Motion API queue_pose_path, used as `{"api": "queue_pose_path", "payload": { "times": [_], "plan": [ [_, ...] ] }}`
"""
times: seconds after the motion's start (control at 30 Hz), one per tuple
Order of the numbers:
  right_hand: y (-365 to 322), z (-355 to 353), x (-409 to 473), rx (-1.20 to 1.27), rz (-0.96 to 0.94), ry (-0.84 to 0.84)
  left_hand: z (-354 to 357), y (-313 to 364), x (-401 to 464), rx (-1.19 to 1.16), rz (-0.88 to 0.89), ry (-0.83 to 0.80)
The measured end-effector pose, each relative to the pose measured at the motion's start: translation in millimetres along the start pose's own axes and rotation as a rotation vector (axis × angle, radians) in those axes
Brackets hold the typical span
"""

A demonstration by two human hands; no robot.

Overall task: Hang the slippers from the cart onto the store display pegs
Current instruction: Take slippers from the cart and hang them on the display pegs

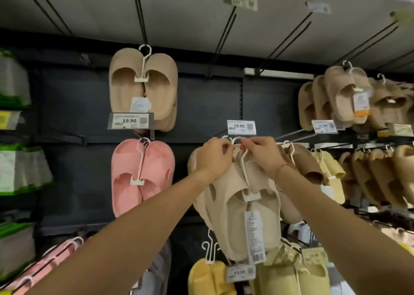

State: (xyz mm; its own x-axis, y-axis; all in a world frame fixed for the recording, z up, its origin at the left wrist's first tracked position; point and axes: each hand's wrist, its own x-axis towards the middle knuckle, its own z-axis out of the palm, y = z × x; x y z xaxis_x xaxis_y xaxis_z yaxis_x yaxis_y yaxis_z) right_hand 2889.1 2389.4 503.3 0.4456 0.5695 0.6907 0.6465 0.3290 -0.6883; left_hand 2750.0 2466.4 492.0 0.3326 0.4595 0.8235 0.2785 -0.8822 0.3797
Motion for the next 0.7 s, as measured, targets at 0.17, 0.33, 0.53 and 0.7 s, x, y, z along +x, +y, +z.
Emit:
{"api": "queue_pose_path", "payload": {
  "times": [0.17,0.33,0.53,0.7],
  "plan": [
    [8,8,12,0.104,-0.032,0.100,5,0,15,-0.009,0.029,0.032],
    [9,8,24,0.082,-0.095,0.083,15,-5,23,-0.001,0.061,0.084],
    [11,10,26,0.114,-0.109,0.067,10,-10,24,0.026,0.060,0.125],
    [13,17,36,0.041,-0.037,0.076,9,-13,33,0.075,-0.032,0.030]
  ]
}}
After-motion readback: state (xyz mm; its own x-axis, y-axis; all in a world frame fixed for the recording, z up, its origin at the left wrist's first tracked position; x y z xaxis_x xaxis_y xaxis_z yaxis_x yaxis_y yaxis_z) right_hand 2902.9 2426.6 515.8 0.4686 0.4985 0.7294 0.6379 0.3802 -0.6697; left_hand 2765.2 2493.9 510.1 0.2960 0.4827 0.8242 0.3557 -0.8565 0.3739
